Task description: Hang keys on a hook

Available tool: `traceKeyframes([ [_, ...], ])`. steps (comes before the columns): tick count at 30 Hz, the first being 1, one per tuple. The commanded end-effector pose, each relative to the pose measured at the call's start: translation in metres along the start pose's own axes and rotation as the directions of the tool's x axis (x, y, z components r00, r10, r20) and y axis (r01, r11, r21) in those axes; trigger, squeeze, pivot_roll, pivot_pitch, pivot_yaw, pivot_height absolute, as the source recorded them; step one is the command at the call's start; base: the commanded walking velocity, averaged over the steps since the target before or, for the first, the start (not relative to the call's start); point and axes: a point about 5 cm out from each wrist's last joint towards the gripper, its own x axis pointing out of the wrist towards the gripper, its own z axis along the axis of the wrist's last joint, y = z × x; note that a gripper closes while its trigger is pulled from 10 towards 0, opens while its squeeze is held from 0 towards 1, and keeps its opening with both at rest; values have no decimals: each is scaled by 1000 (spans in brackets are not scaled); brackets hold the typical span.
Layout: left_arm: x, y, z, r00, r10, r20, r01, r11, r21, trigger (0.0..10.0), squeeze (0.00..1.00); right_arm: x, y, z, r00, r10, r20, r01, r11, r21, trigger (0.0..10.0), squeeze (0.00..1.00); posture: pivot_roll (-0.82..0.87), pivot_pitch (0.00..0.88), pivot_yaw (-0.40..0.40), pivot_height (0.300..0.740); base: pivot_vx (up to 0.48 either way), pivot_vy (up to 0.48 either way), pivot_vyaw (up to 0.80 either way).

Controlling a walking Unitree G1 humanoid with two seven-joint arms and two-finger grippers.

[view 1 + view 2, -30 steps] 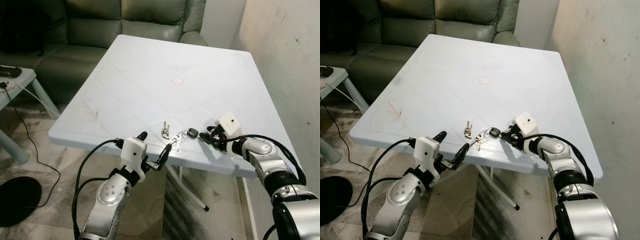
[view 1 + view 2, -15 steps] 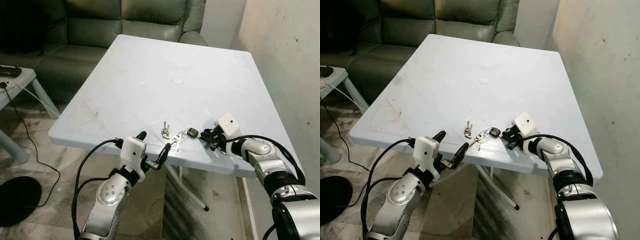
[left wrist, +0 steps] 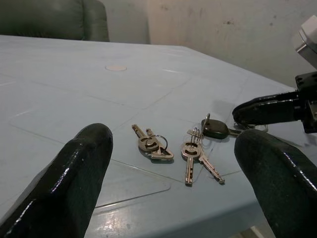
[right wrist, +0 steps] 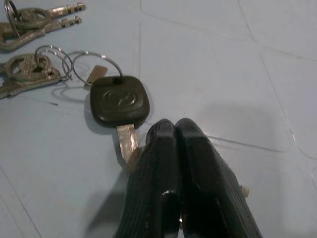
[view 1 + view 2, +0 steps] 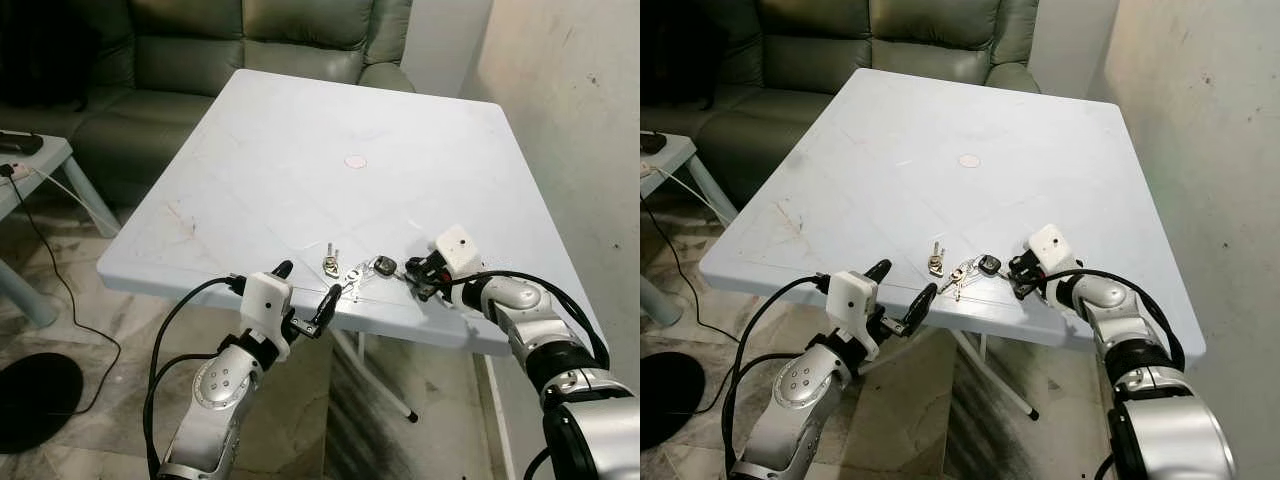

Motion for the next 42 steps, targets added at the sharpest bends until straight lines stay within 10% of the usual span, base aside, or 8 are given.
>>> traceKeyframes([
  [1, 1, 1, 1, 1000, 6, 8, -6, 1000, -7, 10000, 0, 0, -5, 7, 999, -17, 28, 17, 1000, 23, 10000, 1000, 59, 82, -95, 740, 0, 0, 0],
  [7, 1, 0, 1, 1000, 6, 9, -6, 1000, -8, 10000, 0, 0, -7, 7, 999, -35, 8, 35, 999, -3, 10000, 843, 60, 80, -96, 740, 0, 0, 0],
  [9, 2, 1, 1, 1000, 7, 9, -7, 1000, -9, 10000, 0, 0, -7, 8, 999, -39, 7, 39, 999, -16, 10000, 0, 60, 80, -96, 740, 0, 0, 0],
  [14, 2, 1, 2, 1000, 8, 11, -8, 1000, -8, 10000, 0, 0, -6, 7, 1000, -15, 12, 15, 1000, 13, 10000, 0, 61, 81, -95, 740, 0, 0, 0],
  [15, 2, 1, 2, 1000, 8, 11, -8, 1000, -8, 10000, 0, -1, -7, 8, 1000, -25, 17, 25, 1000, -1, 10000, 1000, 61, 81, -95, 740, 0, 0, 0],
  [20, 2, 1, 2, 1000, 8, 13, -8, 1000, -12, 10000, 0, -1, -8, 7, 999, -44, 3, 44, 999, -17, 10000, 1000, 59, 78, -95, 740, 0, 0, 0],
  [22, 2, 0, 2, 1000, 7, 13, -7, 1000, -12, 10000, 0, -1, -8, 8, 999, -38, 2, 39, 999, -30, 10000, 0, 59, 78, -95, 740, 0, 0, 0],
  [42, 2, 0, 2, 1000, 5, 14, -5, 1000, -12, 10000, 0, -1, -3, 4, 1000, 19, 2, -19, 999, -42, 10000, 0, 59, 79, -93, 740, 0, 0, 0],
])
